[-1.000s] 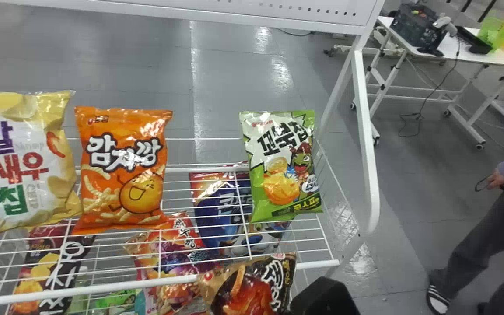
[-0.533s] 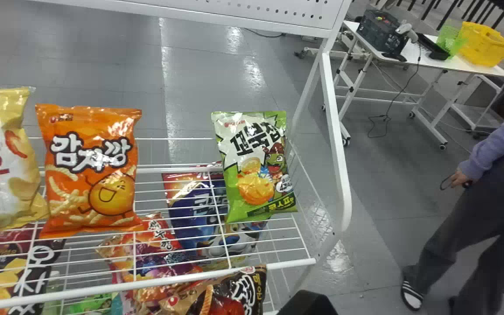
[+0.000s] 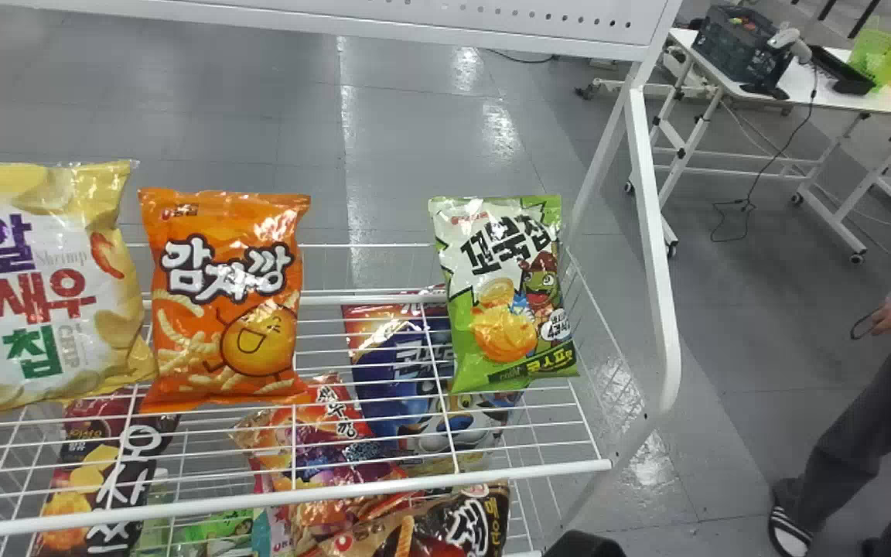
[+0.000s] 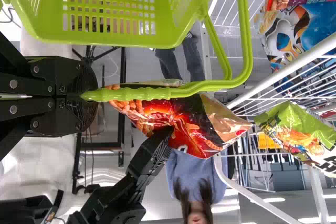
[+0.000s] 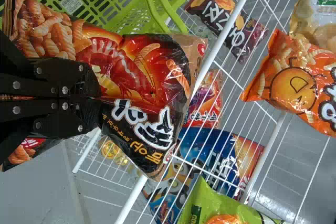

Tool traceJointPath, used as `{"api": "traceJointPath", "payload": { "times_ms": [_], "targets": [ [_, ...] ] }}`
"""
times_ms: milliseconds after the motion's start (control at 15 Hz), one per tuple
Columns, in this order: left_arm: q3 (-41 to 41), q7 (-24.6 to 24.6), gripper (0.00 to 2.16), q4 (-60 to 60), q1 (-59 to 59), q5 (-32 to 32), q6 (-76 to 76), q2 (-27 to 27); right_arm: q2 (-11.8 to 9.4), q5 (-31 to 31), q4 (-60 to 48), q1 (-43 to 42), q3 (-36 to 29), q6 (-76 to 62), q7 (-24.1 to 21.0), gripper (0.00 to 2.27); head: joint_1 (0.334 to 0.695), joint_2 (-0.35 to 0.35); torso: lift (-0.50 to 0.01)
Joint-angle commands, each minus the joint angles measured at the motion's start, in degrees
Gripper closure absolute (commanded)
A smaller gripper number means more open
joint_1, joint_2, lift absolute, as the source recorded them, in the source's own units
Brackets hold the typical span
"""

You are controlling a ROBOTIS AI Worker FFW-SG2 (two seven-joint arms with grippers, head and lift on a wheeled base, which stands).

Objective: Hold basket handle with left hand then pick spicy shrimp crackers with right hand and place into basket

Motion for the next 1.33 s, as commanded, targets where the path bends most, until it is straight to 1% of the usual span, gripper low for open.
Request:
{"api": "traceJointPath", "payload": {
  "times_ms": [0, 133, 267, 467, 667, 1000, 1133, 1200, 1267],
  "targets": [
    [0.2, -0.1, 1.9, -0.6, 0.0, 0.0, 0.1, -0.3, 0.1, -0.1, 3.0, 0.9, 0.1, 0.3, 0.0, 1.75, 0.695, -0.235, -0.037],
    [0.7, -0.2, 1.9, -0.7, 0.1, 0.1, 0.1, -0.3, 0.2, -0.2, 6.4, 1.6, 0.1, 0.3, -0.2, 1.75, 0.695, -0.253, -0.037],
    [0.8, -0.2, 1.9, -0.6, 0.1, 0.2, 0.1, -0.3, 0.2, -0.6, 9.0, 2.7, 0.8, 0.3, 0.8, 1.75, 0.695, -0.276, -0.037],
    [0.4, -0.2, 1.9, -0.6, -0.1, 0.1, 0.1, -0.3, 0.3, -0.8, 10.4, 2.7, 4.4, 0.3, 1.6, 1.75, 0.695, -0.287, -0.037],
    [0.5, -0.4, 1.9, -0.6, -0.1, 0.4, 0.1, -0.3, 0.7, -0.6, 13.9, 0.6, 9.2, 0.3, 1.7, 1.75, 0.695, -0.22, -0.037],
    [0.7, -0.9, 1.9, -0.6, 0.3, 0.9, 0.1, -0.3, 1.7, 0.1, 21.7, -2.5, 13.1, 0.3, 3.1, 1.75, 0.695, -0.107, -0.037],
    [0.6, -0.9, 1.9, -0.6, 0.4, 1.0, 0.1, -0.3, 2.2, 0.3, 24.4, -4.0, 14.1, -8.8, 3.1, 1.75, 0.695, -0.096, -0.037],
    [0.5, -0.9, 1.9, -0.6, 0.5, 0.9, 0.1, -0.3, 3.2, 0.3, 25.1, -4.4, 14.5, -11.8, 3.2, 1.75, 0.695, -0.076, -0.037],
    [0.4, -0.9, 1.9, -0.5, 0.5, 0.9, 0.1, -0.3, 3.7, 0.5, 25.3, -4.5, 14.9, -14.9, 3.3, 1.75, 0.695, 0.026, -0.037]
  ]
}}
